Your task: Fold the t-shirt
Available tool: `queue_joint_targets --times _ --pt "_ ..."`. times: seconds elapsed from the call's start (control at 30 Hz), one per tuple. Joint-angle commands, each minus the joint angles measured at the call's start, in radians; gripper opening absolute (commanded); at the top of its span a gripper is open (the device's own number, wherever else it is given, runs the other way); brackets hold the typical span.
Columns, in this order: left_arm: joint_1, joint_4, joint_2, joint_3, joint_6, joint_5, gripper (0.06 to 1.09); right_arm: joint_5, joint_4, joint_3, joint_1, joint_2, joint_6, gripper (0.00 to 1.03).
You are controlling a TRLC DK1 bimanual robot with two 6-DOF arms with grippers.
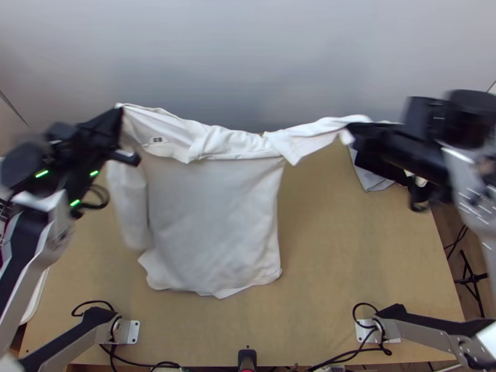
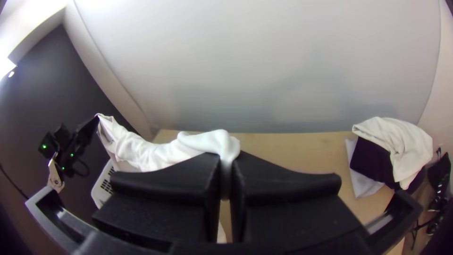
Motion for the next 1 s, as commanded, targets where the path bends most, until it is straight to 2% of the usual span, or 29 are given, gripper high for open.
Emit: queue_joint_targets --times 0.0,0.07,0.23,0.37,0.4,0.43,0.5,0.53,0.73,0.87,0.97 --pt "0.118 0.287 0.274 -0.135 0.004 0.037 0.1 -0.007 0.287 -0.272 -0.079 0.108 -0.041 0.03" --pt "0.144 0.352 0.363 -0.111 0.004 0.037 0.1 -0.006 0.359 -0.275 -0.106 0.181 -0.059 0.03" --pt "0.155 0.353 0.521 -0.019 -0.004 0.025 0.1 -0.003 0.512 -0.255 -0.168 0.355 -0.082 0.03" --pt "0.152 0.341 0.612 0.02 -0.015 -0.003 0.11 0.056 0.646 -0.267 -0.177 0.436 -0.09 0.03" --pt "0.152 0.339 0.635 0.032 -0.031 -0.007 0.19 0.063 0.673 -0.268 -0.177 0.453 -0.09 0.03" --pt "0.153 0.336 0.655 0.044 -0.051 -0.009 0.38 0.068 0.693 -0.268 -0.177 0.471 -0.085 0.03" --pt "0.152 0.298 0.678 0.073 -0.088 -0.022 0.91 0.089 0.723 -0.268 -0.172 0.494 -0.084 0.03" --pt "0.149 0.243 0.681 0.098 -0.11 -0.03 1.05 0.094 0.729 -0.268 -0.169 0.5 -0.081 0.03" --pt "0.14 0.009 0.526 0.119 -0.156 -0.032 1.05 0.111 0.729 -0.336 -0.128 0.444 -0.072 0.03" --pt "0.123 -0.251 0.317 0.116 -0.165 -0.022 1.04 0.114 0.729 -0.434 -0.097 0.355 -0.072 0.03" --pt "0.025 -0.446 0.142 0.107 -0.154 -0.021 1.04 0.114 0.736 -0.511 -0.082 0.292 -0.07 0.03"
